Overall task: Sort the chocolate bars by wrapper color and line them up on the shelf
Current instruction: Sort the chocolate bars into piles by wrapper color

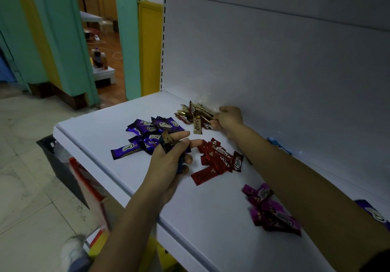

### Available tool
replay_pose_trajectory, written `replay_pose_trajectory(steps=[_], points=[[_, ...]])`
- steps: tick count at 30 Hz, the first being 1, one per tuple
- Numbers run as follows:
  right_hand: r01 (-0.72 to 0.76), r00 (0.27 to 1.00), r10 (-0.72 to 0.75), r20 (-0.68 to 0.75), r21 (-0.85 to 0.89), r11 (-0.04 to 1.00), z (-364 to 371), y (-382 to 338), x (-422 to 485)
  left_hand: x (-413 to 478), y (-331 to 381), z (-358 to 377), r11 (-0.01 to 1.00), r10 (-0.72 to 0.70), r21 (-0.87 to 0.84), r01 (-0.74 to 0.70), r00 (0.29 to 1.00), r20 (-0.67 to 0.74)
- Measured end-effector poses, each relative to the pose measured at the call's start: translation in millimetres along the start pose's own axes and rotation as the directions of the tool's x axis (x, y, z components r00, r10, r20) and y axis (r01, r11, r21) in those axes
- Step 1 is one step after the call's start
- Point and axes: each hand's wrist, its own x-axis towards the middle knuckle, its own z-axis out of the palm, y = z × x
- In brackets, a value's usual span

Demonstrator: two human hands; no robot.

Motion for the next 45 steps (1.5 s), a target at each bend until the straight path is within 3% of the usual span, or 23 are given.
replay_pose_trajectory(steps=[4, 7, 10, 12, 13, 15, 19, 22, 25, 29, 33, 37, 45], points=[[0.181, 0.983, -0.179, 0.04, -0.058, 0.982, -7, -1, -30, -2, 2, 2, 1.0, -0.007, 0.021, 0.007, 1.0, -0.007], [0.235, 0.926, -0.227, 0.301, 0.009, 0.972, -9, -9, -78, -7, 4, 3, 0.995, 0.013, 0.099, -0.018, 0.999, 0.051], [0.221, 0.738, -0.216, 0.64, 0.073, 0.973, -9, -18, -119, -11, 5, 4, 0.989, 0.032, 0.136, -0.049, 0.992, 0.125], [0.393, 0.631, -0.275, 0.725, 0.007, 0.92, -9, -23, -132, -12, 5, 4, 0.985, 0.044, 0.156, -0.069, 0.987, 0.157], [0.45, 0.618, -0.306, 0.724, -0.006, 0.893, -9, -24, -133, -12, 5, 3, 0.983, 0.053, 0.164, -0.081, 0.984, 0.169], [0.438, 0.653, -0.336, 0.679, 0.024, 0.899, -8, -25, -133, -12, 5, 2, 0.979, 0.06, 0.182, -0.092, 0.983, 0.175], [0.199, 0.781, -0.245, 0.575, 0.143, 0.97, -8, -22, -128, -13, 5, 4, 0.986, 0.031, 0.155, -0.056, 0.986, 0.162], [0.175, 0.838, -0.253, 0.483, 0.202, 0.964, -6, -19, -125, -11, 5, 5, 0.995, 0.01, 0.092, -0.023, 0.991, 0.136], [0.181, 0.861, -0.27, 0.432, 0.236, 0.955, -2, -17, -123, -11, 4, 5, 0.997, 0.015, 0.08, -0.023, 0.994, 0.107], [0.084, 0.883, -0.222, 0.415, 0.326, 0.942, 0, -14, -119, -11, 5, 6, 0.995, 0.023, 0.099, -0.027, 0.999, 0.039], [-0.109, 0.949, -0.057, 0.311, 0.491, 0.864, 4, -12, -104, -10, 5, 4, 0.996, 0.025, 0.089, -0.025, 1.0, 0.003], [-0.184, 0.981, 0.107, 0.163, 0.599, 0.779, 6, -20, -76, -9, 4, 3, 0.999, 0.019, 0.042, -0.017, 0.999, -0.039], [-0.211, 0.977, 0.182, 0.107, 0.546, 0.811, 6, -26, -41, -11, 3, 2, 0.994, 0.058, 0.095, -0.056, 0.998, -0.015]])
